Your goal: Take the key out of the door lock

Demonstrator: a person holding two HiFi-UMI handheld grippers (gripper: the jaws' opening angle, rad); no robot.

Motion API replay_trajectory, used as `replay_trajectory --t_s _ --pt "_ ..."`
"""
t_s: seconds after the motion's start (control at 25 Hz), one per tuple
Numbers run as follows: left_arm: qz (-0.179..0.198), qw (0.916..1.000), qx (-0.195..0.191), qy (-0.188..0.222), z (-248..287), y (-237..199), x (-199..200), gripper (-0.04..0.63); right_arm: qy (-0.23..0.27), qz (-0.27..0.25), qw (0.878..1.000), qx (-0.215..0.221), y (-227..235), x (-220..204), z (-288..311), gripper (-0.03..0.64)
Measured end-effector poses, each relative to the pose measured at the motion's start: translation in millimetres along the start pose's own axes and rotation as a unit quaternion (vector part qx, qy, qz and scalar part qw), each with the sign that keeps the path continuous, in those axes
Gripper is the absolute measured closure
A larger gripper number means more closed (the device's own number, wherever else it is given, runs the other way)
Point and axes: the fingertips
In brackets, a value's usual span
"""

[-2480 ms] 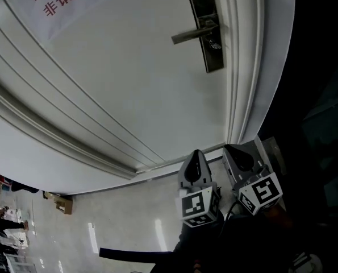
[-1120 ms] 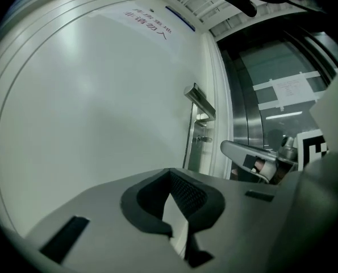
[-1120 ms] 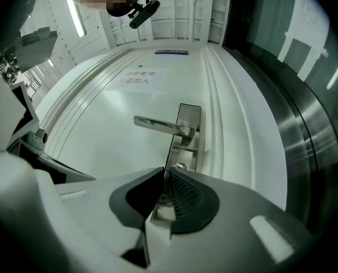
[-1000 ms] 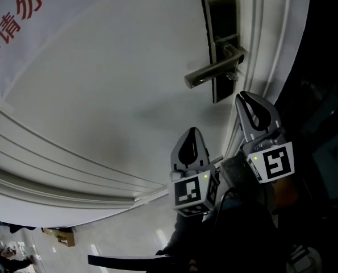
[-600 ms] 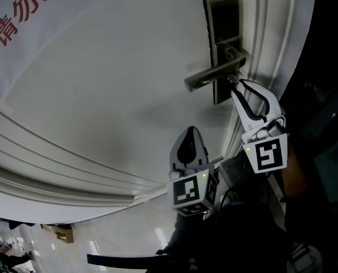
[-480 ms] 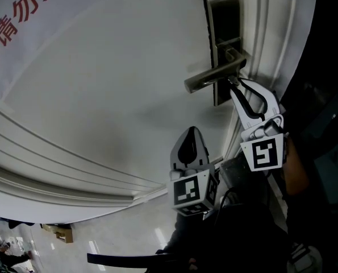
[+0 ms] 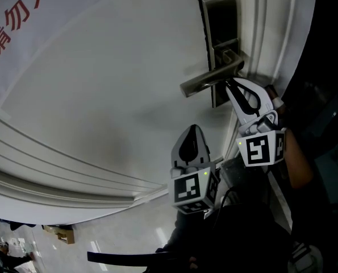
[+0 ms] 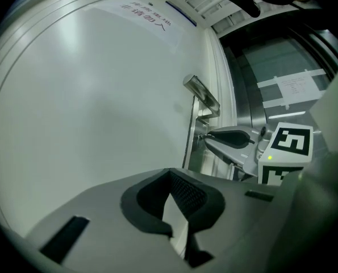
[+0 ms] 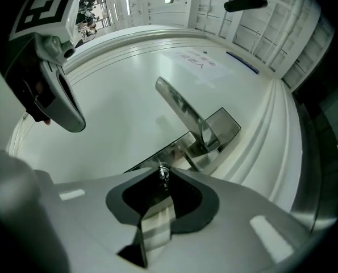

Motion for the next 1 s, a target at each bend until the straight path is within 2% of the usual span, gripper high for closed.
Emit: replay_trajectory --t_s 0.44,1.0 --pt "0.004 1.0 0.006 0.002 2.4 1.7 1.6 0.595 0.002 -0.034 0.999 -0.002 -1.0 0.6 1.5 0.6" --pt "0.005 1.0 0.005 0.001 1.3 3.3 -0.4 0.595 -0.006 -0.076 0.997 0.007 -2.0 -0.1 1.2 0.603"
Point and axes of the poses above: the fingertips, and each gripper's own axes: z forward along the fingers, y to its right, x out of its top, and after that the axes turned 7 degrees about x, right-handed
